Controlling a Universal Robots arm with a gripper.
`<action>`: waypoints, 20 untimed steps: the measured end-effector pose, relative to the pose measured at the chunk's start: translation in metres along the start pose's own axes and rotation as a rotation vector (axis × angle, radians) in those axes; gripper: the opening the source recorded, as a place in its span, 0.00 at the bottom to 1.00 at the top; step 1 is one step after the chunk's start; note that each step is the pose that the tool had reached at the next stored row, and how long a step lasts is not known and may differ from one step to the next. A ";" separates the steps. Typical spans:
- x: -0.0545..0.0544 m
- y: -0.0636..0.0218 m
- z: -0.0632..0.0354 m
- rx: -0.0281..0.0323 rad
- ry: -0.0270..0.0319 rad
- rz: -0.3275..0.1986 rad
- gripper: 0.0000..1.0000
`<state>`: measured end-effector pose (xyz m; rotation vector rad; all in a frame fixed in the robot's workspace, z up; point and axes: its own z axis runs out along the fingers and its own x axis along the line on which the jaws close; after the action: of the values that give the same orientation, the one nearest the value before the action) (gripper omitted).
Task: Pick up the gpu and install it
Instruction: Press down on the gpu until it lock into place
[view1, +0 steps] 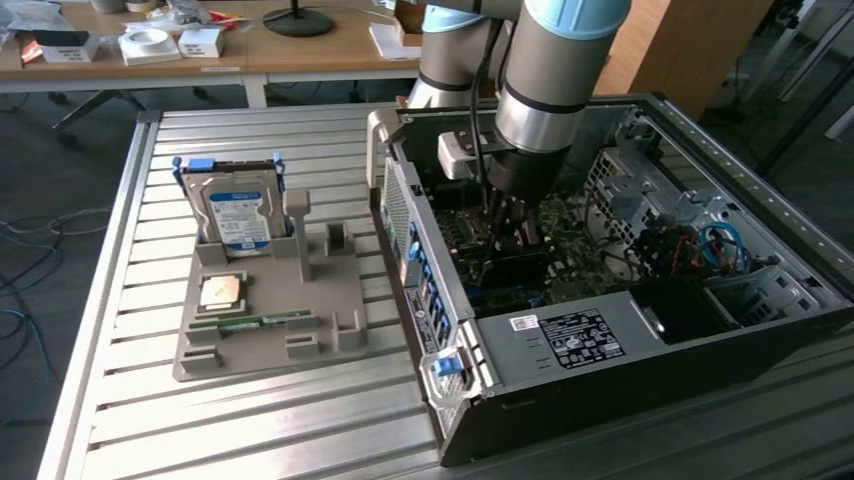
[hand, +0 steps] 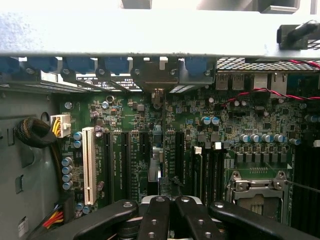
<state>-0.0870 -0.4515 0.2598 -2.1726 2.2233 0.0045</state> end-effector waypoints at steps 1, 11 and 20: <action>0.000 0.0000 0.0000 0.0000 0.0000 0.000 0.11; 0.000 0.0000 0.0000 0.0001 -0.0001 0.000 0.11; 0.000 -0.0002 -0.0091 0.0002 -0.0003 0.000 0.11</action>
<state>-0.0870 -0.4515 0.2689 -2.1723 2.2231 0.0046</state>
